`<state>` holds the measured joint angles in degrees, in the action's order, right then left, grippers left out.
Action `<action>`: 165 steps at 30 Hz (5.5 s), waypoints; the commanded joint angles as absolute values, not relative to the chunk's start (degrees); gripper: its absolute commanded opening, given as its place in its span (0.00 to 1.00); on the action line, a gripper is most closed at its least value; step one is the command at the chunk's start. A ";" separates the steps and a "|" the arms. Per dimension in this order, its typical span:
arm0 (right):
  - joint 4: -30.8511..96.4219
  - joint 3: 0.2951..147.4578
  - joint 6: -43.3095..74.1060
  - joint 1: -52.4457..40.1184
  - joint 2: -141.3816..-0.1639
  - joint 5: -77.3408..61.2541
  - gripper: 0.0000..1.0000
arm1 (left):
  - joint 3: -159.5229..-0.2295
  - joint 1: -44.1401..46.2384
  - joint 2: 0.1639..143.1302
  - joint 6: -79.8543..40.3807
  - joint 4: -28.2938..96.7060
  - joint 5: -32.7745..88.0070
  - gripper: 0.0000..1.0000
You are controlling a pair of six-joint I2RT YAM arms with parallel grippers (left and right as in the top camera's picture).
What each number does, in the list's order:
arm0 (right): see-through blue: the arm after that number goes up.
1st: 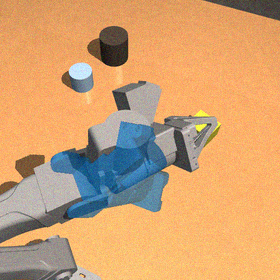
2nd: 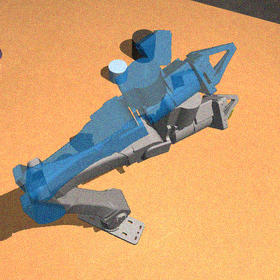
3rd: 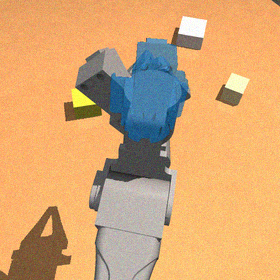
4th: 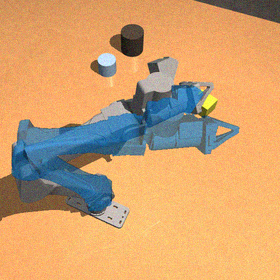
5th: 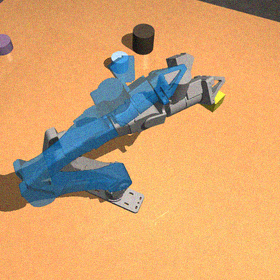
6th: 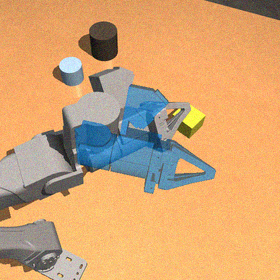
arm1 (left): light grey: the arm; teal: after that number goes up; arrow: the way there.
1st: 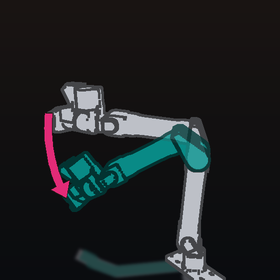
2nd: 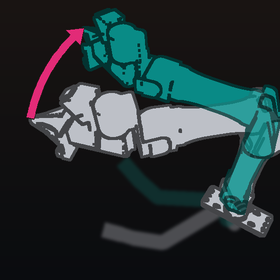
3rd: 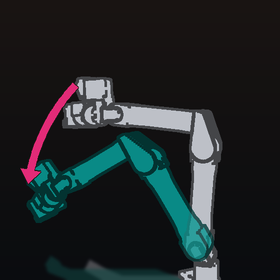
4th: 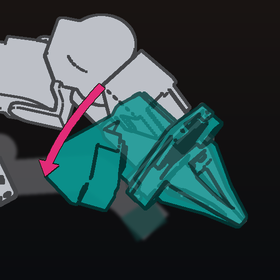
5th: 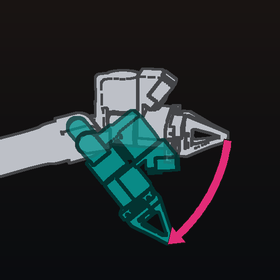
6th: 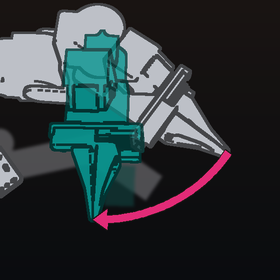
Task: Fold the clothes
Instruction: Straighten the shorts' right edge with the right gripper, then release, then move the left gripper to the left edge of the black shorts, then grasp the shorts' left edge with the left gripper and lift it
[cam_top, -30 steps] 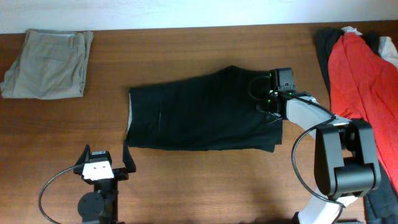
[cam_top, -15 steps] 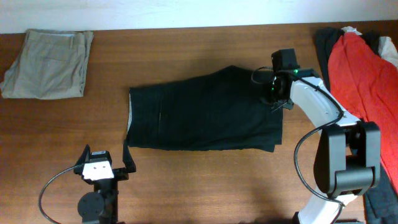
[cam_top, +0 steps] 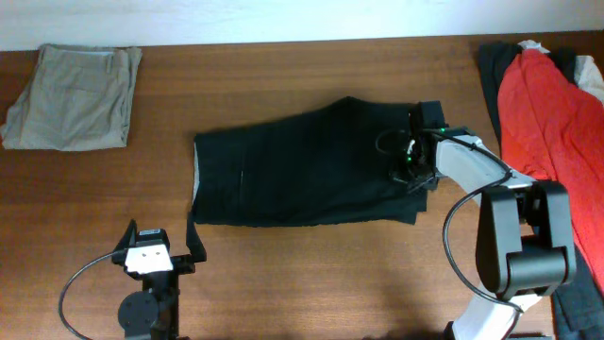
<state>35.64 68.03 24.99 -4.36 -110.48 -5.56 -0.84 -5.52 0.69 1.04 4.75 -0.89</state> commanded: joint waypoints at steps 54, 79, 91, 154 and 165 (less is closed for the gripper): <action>35.59 67.18 27.92 13.91 -91.44 -1.45 0.99 | -2.72 -5.39 1.26 -0.91 -9.78 14.22 0.99; 35.59 67.18 27.92 13.91 -91.44 -1.45 0.99 | -67.59 -5.41 89.34 6.31 41.45 28.82 0.99; 35.59 67.18 27.92 13.91 -91.44 -1.45 0.99 | -67.59 -5.80 94.94 1.96 38.20 18.61 0.99; 35.59 67.18 27.92 13.91 -91.44 -1.45 0.99 | -103.33 -10.55 118.02 -3.92 68.40 3.16 0.01; 35.59 67.18 27.92 13.91 -91.44 -1.45 0.99 | -128.46 0.51 117.30 -9.47 87.13 -6.20 0.01</action>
<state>35.66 67.29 27.27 13.74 -91.98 -2.00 -124.88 -2.72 118.28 -5.58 85.82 -0.03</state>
